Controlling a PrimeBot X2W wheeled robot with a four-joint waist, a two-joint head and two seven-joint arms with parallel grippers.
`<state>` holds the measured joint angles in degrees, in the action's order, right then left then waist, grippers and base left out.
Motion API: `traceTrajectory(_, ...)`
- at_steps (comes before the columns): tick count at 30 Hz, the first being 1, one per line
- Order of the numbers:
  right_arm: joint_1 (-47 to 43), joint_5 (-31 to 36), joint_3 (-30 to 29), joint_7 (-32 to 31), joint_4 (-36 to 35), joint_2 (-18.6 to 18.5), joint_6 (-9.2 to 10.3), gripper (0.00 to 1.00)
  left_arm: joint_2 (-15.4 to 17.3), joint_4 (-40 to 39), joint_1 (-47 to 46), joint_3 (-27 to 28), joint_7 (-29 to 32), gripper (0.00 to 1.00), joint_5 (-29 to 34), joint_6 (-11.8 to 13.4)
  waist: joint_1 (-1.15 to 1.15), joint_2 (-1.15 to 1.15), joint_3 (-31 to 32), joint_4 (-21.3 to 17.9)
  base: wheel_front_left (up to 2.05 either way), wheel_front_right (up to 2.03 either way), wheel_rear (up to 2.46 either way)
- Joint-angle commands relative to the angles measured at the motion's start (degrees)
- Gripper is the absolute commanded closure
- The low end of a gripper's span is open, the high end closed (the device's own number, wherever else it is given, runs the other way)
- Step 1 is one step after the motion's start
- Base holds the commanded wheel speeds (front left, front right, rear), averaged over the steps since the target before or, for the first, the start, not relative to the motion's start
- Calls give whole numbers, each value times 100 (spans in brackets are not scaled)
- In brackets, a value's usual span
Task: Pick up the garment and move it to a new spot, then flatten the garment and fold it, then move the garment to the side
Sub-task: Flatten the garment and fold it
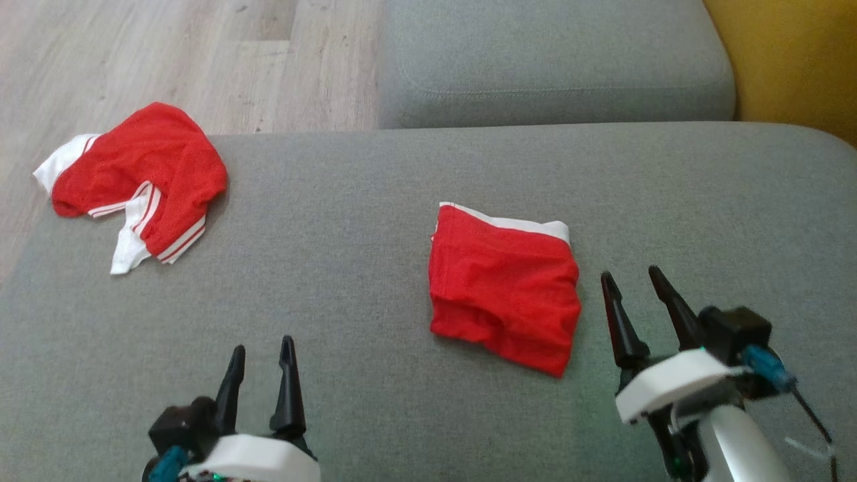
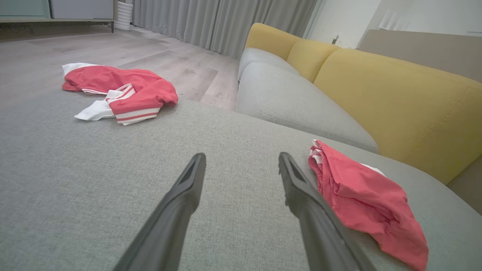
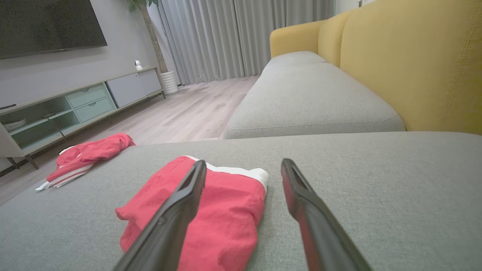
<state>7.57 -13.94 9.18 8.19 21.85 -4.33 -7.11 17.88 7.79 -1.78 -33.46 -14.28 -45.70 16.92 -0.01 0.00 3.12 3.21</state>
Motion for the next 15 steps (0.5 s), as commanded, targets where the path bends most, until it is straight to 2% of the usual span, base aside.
traceTrajectory(1,25,102,23,-33,-368,78,-37,0,63,-140,-160,244,-62,0,77,-37,1,0,37,-11,0,0,0)
traceTrajectory(7,-568,241,-280,-193,-939,141,-37,0,67,-182,8,238,-67,0,194,-35,1,0,134,-26,0,0,0)
traceTrajectory(15,-908,149,-390,-249,-1182,144,-37,0,102,-225,181,251,-68,0,215,-6,1,0,192,-65,0,0,0)
